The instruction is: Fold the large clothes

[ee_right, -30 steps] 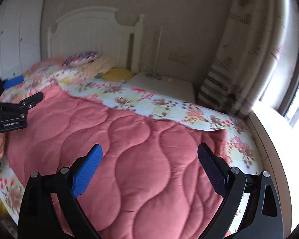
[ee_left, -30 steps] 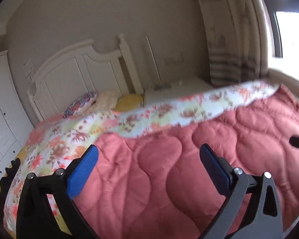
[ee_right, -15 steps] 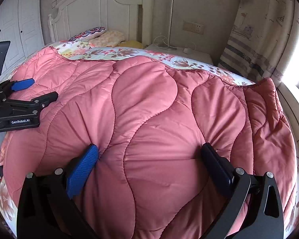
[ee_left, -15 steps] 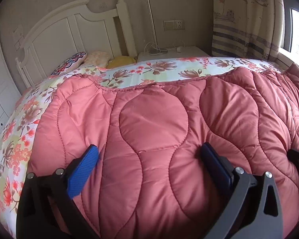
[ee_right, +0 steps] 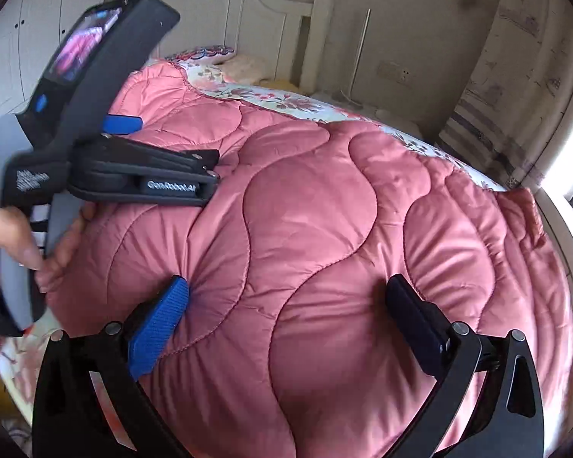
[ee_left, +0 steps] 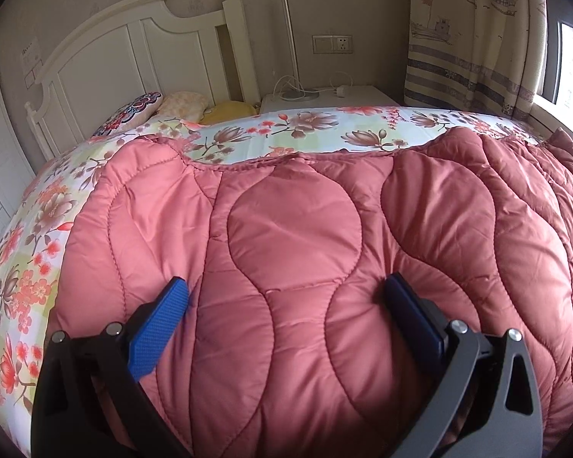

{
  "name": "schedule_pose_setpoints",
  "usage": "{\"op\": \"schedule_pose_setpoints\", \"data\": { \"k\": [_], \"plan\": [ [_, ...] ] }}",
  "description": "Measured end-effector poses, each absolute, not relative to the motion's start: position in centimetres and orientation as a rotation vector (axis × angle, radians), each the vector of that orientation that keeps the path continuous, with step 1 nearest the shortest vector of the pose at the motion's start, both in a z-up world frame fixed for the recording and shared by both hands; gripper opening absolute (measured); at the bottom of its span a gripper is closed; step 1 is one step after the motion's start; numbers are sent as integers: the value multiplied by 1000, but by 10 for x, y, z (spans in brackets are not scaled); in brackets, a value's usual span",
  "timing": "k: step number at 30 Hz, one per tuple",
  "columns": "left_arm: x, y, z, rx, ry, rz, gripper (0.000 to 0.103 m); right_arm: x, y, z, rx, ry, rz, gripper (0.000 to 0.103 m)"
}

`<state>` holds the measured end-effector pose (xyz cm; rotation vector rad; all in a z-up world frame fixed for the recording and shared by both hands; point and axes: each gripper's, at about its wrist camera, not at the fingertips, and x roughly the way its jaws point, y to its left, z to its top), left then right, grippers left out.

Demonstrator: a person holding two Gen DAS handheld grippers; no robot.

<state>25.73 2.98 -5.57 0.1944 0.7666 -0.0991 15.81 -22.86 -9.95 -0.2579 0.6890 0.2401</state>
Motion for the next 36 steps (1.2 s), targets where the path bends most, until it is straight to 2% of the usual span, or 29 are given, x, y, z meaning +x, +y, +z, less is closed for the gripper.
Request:
{"op": "schedule_pose_setpoints", "data": {
  "k": [3,6,11,16,22,26,28,36],
  "plan": [
    [258,30,-55,190,772,-105,101,156,-232,-87,-226,728,221,98],
    [259,33,-55,179,775,-112,101,135,-230,-68,-235,649,250,98],
    [258,35,-55,183,775,-108,101,144,-223,-105,-316,689,279,99],
    [258,34,-56,180,777,-111,101,142,-227,-90,-317,743,284,98],
    [259,34,-57,175,780,-116,101,151,-310,-53,-172,677,95,98],
    [259,35,-57,172,778,-123,101,174,-383,-78,-40,763,-113,99],
    [259,35,-57,173,778,-123,101,184,-409,-104,79,819,-28,99],
    [258,35,-54,185,782,-120,101,191,-409,-109,87,835,-10,99]
  ]
}}
